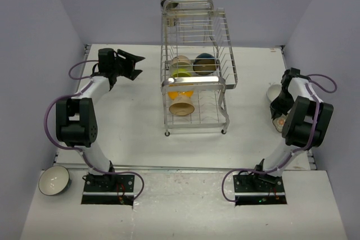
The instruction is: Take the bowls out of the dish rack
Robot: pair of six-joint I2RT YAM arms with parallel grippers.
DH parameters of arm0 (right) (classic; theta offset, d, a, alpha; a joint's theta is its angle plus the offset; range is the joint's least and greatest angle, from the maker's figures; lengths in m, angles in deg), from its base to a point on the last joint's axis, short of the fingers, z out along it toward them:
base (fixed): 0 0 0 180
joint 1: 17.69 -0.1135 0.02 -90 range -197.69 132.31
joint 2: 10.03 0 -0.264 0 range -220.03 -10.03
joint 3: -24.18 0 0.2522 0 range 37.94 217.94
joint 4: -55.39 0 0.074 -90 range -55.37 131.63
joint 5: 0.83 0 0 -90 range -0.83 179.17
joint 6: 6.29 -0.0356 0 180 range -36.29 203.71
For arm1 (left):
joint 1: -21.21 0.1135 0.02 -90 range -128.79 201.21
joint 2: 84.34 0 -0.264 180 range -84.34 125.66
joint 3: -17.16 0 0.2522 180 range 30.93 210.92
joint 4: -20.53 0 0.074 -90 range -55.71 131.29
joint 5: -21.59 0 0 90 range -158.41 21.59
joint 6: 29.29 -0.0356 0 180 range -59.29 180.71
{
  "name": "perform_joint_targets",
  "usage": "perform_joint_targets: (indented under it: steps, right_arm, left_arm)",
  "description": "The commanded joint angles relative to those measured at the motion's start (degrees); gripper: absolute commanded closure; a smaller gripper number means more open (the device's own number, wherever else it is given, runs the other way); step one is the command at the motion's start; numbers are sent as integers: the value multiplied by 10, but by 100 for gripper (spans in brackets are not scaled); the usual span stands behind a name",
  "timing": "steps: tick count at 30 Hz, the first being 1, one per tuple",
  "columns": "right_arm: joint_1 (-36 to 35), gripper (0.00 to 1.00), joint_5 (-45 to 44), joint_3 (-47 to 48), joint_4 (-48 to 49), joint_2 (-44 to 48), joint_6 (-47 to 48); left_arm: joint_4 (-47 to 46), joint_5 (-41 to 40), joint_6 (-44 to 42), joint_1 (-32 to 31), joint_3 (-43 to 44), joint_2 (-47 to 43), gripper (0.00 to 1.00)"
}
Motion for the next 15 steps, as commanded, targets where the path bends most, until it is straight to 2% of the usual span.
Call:
perform_joint_targets:
  steps: [1, 12, 15]
  right_arm:
    - [1, 100, -29, -2, 13, -14, 17]
    - [1, 100, -30, 10, 14, -47, 20]
    - [1, 79, -27, 2, 23, -37, 24]
  left_arm:
    - [-17, 14, -18, 1, 0, -6, 33]
    - [-10, 14, -19, 0, -2, -19, 33]
    - [-10, 13, -19, -1, -7, -24, 33]
